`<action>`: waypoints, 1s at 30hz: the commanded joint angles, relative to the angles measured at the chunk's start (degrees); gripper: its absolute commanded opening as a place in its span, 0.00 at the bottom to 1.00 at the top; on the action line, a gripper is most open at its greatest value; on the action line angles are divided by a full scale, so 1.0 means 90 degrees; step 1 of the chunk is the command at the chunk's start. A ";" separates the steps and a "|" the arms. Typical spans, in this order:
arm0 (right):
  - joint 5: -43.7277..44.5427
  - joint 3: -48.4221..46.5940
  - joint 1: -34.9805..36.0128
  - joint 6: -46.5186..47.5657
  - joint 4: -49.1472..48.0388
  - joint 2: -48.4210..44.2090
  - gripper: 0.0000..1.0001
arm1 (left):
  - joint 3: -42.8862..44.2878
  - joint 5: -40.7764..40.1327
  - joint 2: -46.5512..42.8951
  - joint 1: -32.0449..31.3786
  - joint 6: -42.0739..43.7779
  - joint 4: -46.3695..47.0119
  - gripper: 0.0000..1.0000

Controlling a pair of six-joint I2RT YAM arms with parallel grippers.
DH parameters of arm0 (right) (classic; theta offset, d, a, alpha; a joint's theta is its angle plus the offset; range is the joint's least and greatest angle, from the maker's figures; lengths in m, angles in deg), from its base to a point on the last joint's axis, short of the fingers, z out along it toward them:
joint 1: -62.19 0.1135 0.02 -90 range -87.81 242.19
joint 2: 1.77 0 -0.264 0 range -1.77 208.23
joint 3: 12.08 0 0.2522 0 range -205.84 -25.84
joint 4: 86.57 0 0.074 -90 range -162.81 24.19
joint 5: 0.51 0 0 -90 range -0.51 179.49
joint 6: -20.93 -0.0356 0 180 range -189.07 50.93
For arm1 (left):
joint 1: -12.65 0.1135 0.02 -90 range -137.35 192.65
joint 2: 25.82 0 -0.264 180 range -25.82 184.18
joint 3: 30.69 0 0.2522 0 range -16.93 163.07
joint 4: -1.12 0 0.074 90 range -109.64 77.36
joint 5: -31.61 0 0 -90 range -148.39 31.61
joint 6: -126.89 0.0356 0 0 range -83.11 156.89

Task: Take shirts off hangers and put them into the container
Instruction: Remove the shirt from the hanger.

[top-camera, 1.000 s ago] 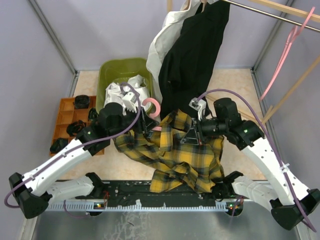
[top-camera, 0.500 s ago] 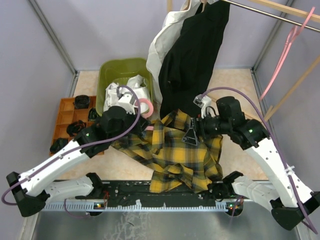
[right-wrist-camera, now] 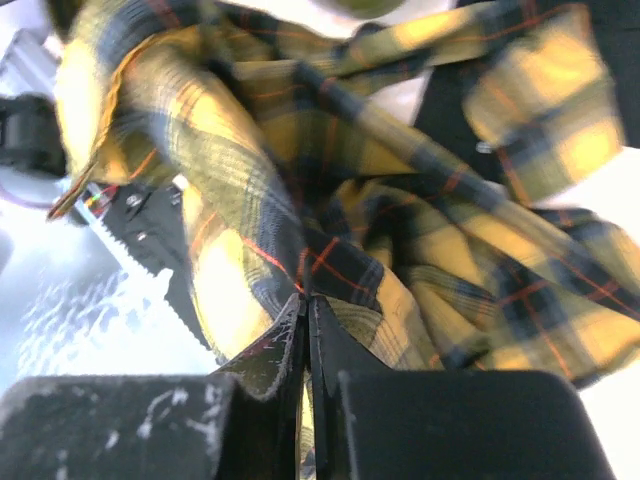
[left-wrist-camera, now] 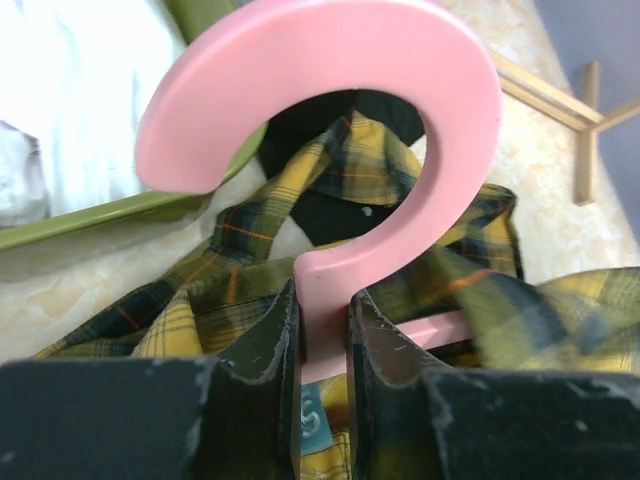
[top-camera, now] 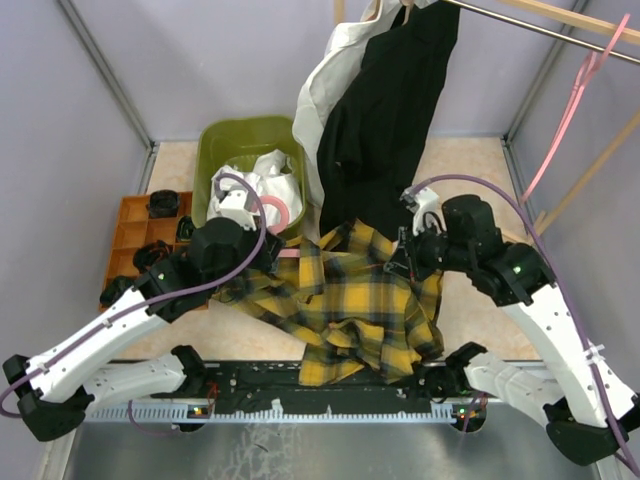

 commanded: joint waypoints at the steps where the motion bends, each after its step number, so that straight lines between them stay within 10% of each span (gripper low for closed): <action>1: 0.1702 -0.0365 -0.0009 -0.0086 -0.0164 -0.0443 0.00 | 0.0172 -0.0784 -0.0152 0.0000 0.0121 -0.0617 0.00; 12: 0.2929 0.0264 -0.0012 -0.0060 0.0234 -0.0209 0.00 | 0.0054 -0.1382 -0.0901 -0.0004 -0.0175 -0.0753 0.00; 22: 0.1244 -0.0587 -0.0012 -0.0454 -0.0893 -0.0321 0.52 | 0.0096 -0.0802 -0.0710 -0.0005 0.0103 -0.0492 0.00; 27: 0.0241 -0.0322 0.0094 -0.0848 -0.1995 -0.0336 0.63 | 0.0138 -0.0625 -0.0526 -0.0003 0.0120 -0.0443 0.00; 30: 0.1265 -0.0461 0.0997 -0.0740 -0.1841 0.0072 0.65 | 0.0152 -0.0409 -0.0415 0.0002 0.0190 -0.0362 0.00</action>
